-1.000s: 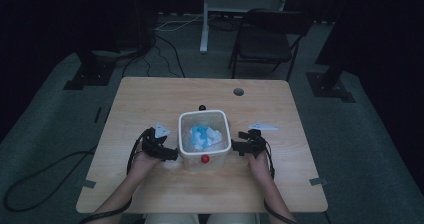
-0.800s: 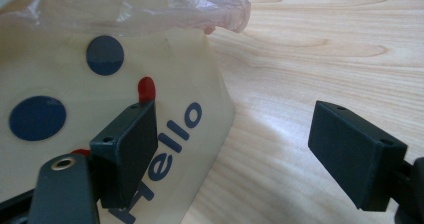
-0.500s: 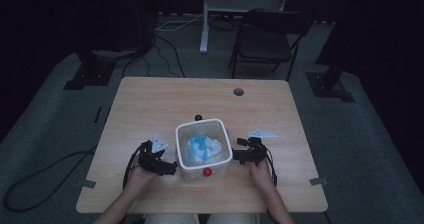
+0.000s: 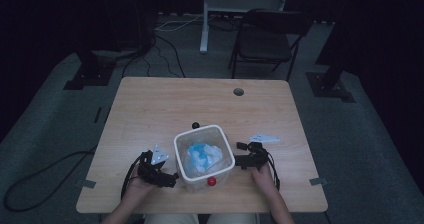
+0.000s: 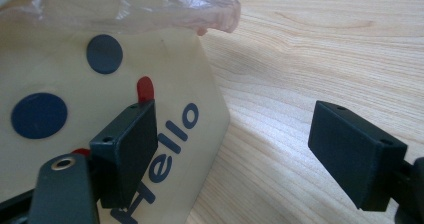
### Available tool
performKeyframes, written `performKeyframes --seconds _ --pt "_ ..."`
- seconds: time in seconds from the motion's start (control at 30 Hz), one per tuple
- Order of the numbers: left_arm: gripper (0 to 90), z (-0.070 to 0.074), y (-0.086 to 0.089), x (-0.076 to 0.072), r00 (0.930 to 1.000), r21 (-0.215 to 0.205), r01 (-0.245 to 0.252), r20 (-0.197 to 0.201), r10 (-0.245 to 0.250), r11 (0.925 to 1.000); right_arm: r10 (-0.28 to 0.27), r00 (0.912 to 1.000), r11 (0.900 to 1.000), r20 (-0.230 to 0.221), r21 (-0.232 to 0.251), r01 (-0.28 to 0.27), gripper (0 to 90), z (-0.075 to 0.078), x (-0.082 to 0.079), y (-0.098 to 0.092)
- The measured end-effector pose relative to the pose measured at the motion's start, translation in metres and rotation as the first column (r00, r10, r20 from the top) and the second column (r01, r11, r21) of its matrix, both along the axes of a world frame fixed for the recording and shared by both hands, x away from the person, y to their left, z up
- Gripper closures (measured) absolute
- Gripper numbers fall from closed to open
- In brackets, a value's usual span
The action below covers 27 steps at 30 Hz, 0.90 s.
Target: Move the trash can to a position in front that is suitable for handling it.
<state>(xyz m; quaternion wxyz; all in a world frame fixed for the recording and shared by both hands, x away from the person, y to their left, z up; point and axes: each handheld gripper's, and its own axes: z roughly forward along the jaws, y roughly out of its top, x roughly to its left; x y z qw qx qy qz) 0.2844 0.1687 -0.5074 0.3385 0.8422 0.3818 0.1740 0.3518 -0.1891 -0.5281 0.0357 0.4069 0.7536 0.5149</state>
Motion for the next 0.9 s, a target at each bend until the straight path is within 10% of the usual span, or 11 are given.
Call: performKeyframes --seconds 0.27,0.9 --pt "1.2 0.002 -0.004 -0.018 0.9972 -0.013 0.065 -0.037 -0.065 0.9978 0.038 0.9993 0.999 0.004 -0.034 -0.038 21.3 0.005 -0.001 0.001" --pt "1.1 -0.018 0.040 -0.020 0.9932 -0.130 0.016 -0.113 -0.030 0.9914 0.030 0.9991 0.996 -0.029 -0.086 -0.033 15.9 -0.002 -0.012 -0.020"
